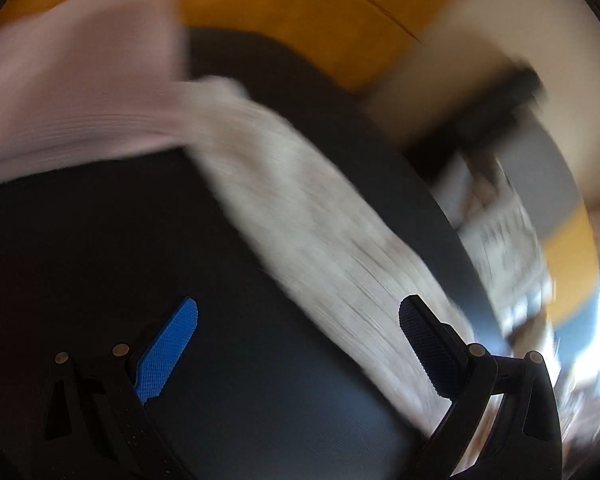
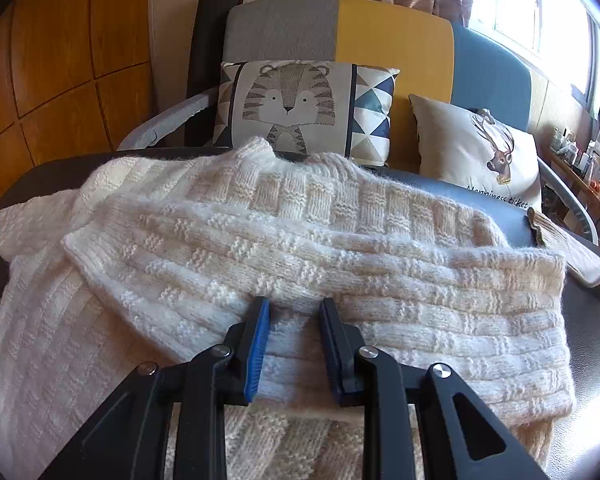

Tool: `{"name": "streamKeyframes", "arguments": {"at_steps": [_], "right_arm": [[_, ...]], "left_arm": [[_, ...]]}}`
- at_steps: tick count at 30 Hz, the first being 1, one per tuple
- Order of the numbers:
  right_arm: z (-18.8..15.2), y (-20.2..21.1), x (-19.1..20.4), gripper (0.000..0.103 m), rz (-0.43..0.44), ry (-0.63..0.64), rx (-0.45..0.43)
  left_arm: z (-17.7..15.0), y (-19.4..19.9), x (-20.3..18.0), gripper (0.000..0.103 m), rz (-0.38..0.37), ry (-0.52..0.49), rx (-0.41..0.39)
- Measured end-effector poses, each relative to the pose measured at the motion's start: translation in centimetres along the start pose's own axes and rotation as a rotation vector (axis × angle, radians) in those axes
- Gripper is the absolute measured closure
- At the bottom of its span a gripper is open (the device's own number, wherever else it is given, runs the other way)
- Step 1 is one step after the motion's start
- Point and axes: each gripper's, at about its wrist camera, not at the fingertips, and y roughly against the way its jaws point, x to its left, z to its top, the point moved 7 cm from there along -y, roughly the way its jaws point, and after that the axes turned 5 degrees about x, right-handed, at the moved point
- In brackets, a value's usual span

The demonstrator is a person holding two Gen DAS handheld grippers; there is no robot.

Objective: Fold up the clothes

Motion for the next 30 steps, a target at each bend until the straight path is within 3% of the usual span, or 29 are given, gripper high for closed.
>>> {"name": "streamKeyframes", "arguments": {"at_steps": [2,4,7,11,22,24,29,30], "right_arm": [[0.0,0.0,0.0,0.079,0.003,-0.002,0.000],[0.0,0.0,0.0,0.079,0.005,-0.003,0.000],[0.0,0.0,-0.1,0.078,0.004,-0.003,0.000],[-0.1,0.0,0.0,0.078,0.000,0.000,-0.002],[-0.2,-0.3,0.2,0.078,0.000,0.000,-0.005],[-0.3,-0.3,0.2,0.078,-0.001,0.000,-0.006],[-0.3,-0.3,0.1,0.078,-0.001,0.001,-0.007],[-0.3,-0.3,0.1,0.078,-0.002,0.001,-0.007]], "left_arm": [[1.9,0.4,2.2,0.000,-0.019,0.076,-0.037],[3.4,0.8,3.5,0.000,0.012,0.100,-0.071],[4.9,0.4,4.3,0.000,-0.027,0.135,-0.066],[5.8,-0.4,3.6,0.001,-0.143,0.137,-0.045],[6.3,-2.1,1.8,0.003,-0.257,0.130,-0.036],[6.3,-2.6,1.5,0.025,-0.278,0.130,-0.010],[6.6,-3.6,1.7,0.048,-0.278,0.166,-0.002],[6.6,-3.9,1.6,0.064,-0.271,0.162,0.004]]}}
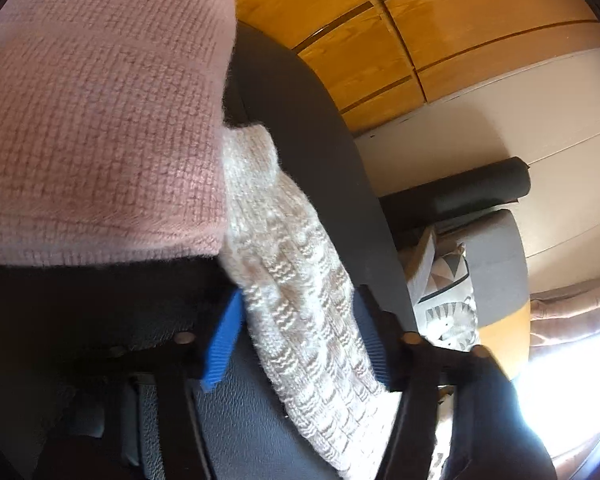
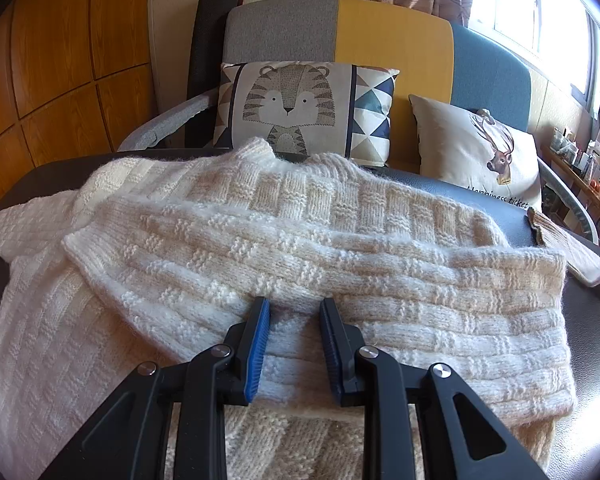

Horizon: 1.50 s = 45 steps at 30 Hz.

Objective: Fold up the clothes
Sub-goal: 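Grasp the cream sweater sleeve with the left tool and lift it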

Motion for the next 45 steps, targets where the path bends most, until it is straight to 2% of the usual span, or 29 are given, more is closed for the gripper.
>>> {"name": "streamKeyframes", "arguments": {"at_steps": [1,2,3,5,9,11,17,26,32,36,40,45], "right_arm": [[0.0,0.0,0.0,0.078,-0.001,0.001,0.000],[0.0,0.0,0.0,0.078,-0.001,0.001,-0.001],[0.0,0.0,0.0,0.078,-0.001,0.002,-0.001],[0.0,0.0,0.0,0.078,-0.001,0.001,-0.001],[0.0,0.0,0.2,0.078,-0.019,0.014,-0.001],[-0.1,0.0,0.4,0.078,-0.033,0.021,-0.002],[-0.4,0.1,0.7,0.077,-0.064,0.030,-0.004],[-1.3,0.7,0.7,0.077,-0.032,-0.012,0.009],[-2.7,1.2,0.6,0.077,0.060,-0.095,0.016],[-4.1,1.5,0.8,0.077,0.085,-0.125,0.012],[-5.8,2.6,1.7,0.077,0.087,-0.129,0.004],[-7.6,4.1,2.6,0.076,0.116,-0.131,-0.002]], "left_arm": [[0.0,-0.4,0.3,0.073,0.017,0.002,0.011],[0.0,-0.7,0.5,0.088,0.032,0.006,0.020],[0.1,-0.8,0.8,0.094,0.034,0.021,0.015],[0.2,-1.0,0.9,0.094,0.013,0.046,0.008],[0.0,-0.9,0.2,0.096,0.042,0.002,0.005],[0.0,-0.1,-0.2,0.097,0.026,-0.001,-0.011],[0.4,3.4,-2.5,0.097,-0.088,-0.012,-0.036],[-2.1,7.8,-10.4,0.098,-0.229,-0.182,-0.021],[-7.8,11.7,-18.1,0.098,-0.380,-0.383,0.030],[-12.8,13.7,-22.2,0.098,-0.461,-0.496,0.079],[-18.3,14.8,-24.6,0.098,-0.501,-0.613,0.134],[-25.8,15.7,-26.4,0.098,-0.514,-0.775,0.201]]}}
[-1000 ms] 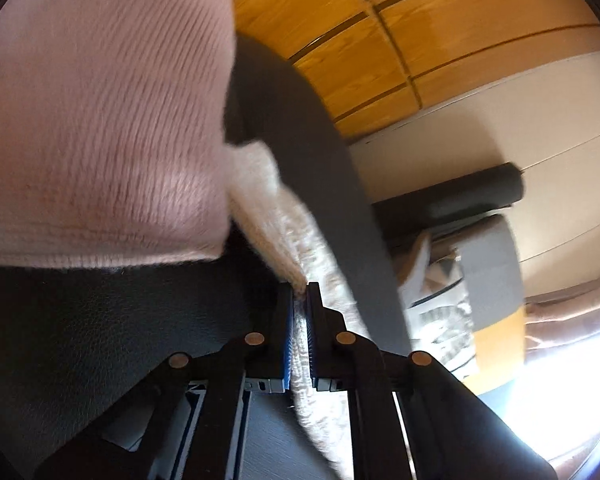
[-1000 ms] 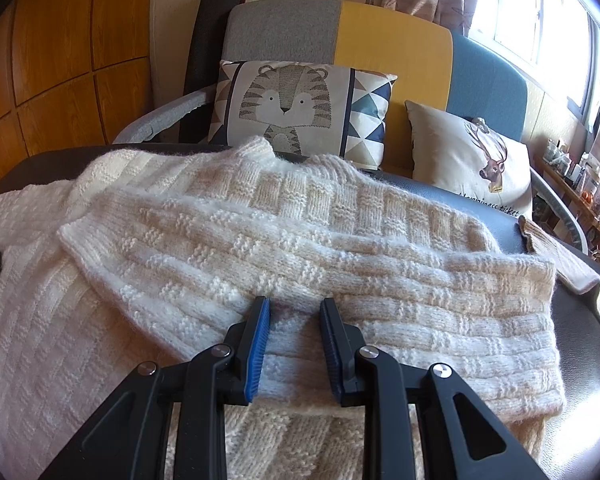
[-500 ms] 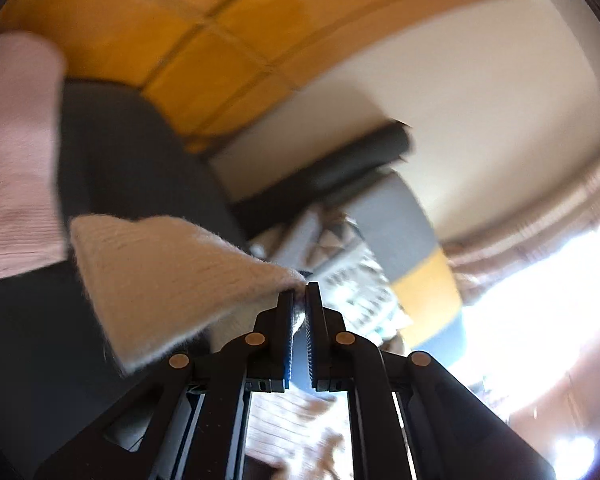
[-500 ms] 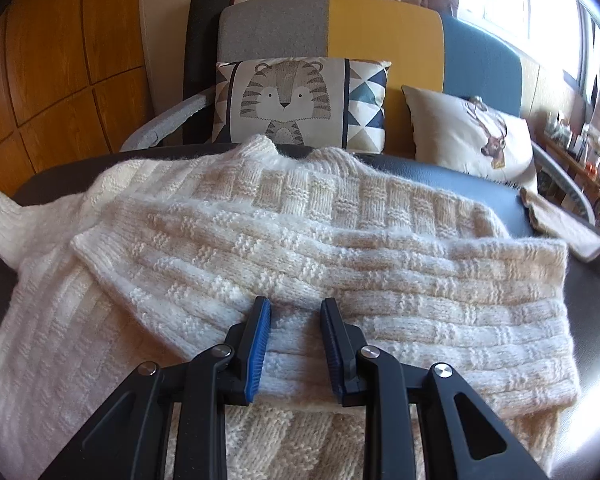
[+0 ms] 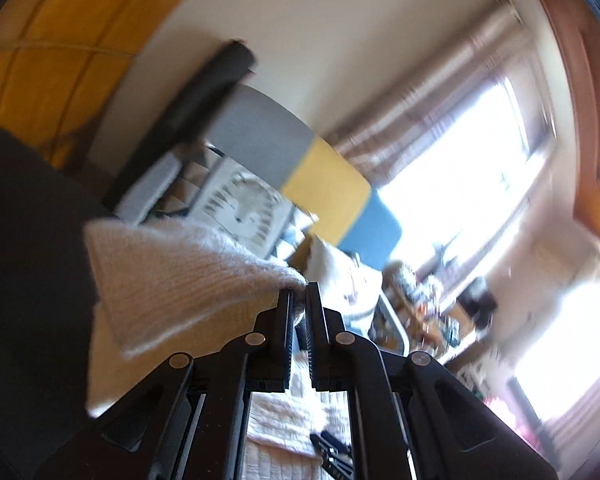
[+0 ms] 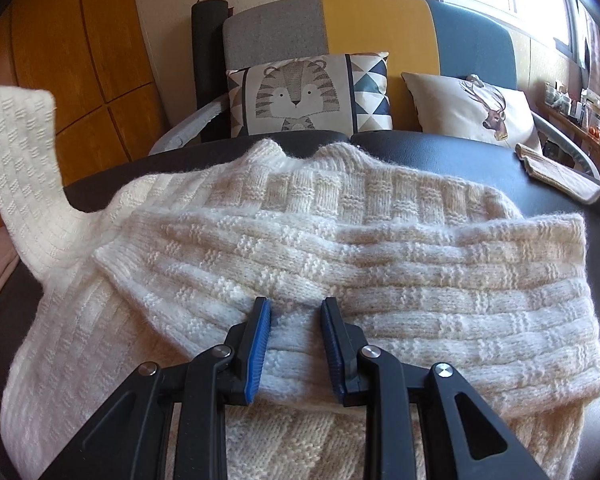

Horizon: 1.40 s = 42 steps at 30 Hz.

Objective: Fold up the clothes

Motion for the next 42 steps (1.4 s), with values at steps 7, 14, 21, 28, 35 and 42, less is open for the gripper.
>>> {"name": "streamKeyframes", "arguments": {"at_steps": [7,14,21,28,35,42], "right_arm": [[-0.7,0.8,-0.5,0.076,0.084,-0.076,0.003],[-1.3,4.1,-5.3,0.076,0.312,-0.444,-0.019],[-4.5,7.4,-8.3,0.076,0.327,-0.509,-0.014],[-5.6,8.3,-8.9,0.076,0.377,-0.544,-0.003],[-5.3,7.1,-8.2,0.071,0.451,-0.641,0.051],[-6.6,6.8,-8.0,0.070,0.295,-0.571,0.098]], "left_arm": [[-3.1,-3.4,-7.0,0.097,-0.037,-0.192,0.086],[-9.3,-7.5,-11.4,0.097,-0.014,-0.392,0.198],[-17.1,-13.7,-11.7,0.097,0.044,-0.425,0.358],[-20.7,-14.1,-11.7,0.097,0.003,-0.404,0.410],[-18.1,-9.0,-4.4,0.097,0.101,-0.300,0.306],[-17.1,-2.9,4.1,0.097,0.232,-0.174,0.185]]}}
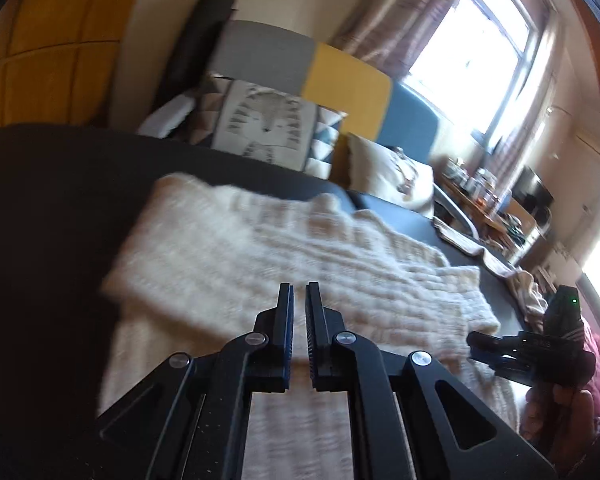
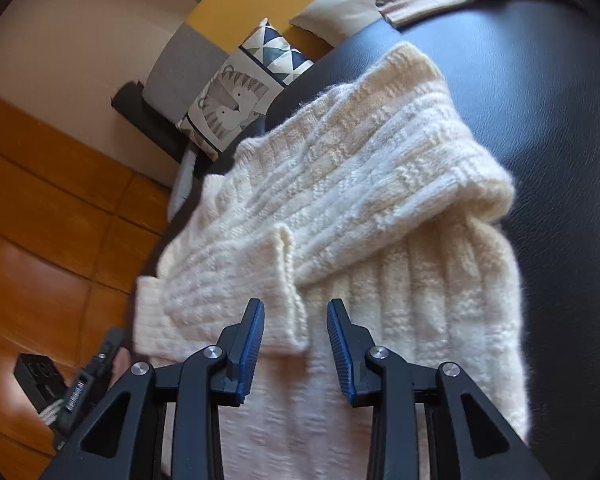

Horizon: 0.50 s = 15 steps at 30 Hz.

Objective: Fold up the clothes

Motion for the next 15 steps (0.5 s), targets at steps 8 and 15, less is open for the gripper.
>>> {"name": "streamKeyframes", "arguments": {"at_steps": [8,15], "right_arm": [[-0.8,-1.8,1.7,0.094,0.068,0.058,0.023],[1.1,0.9,6.5,0.096,-0.030,0.260,-0.079]], "left_arm": [[-4.0,-1.0,3.6,0.092,0.052,0.050,0.079],[-2.6,-2.2,4.4,0.090,0.078,0.053,0.110]]}}
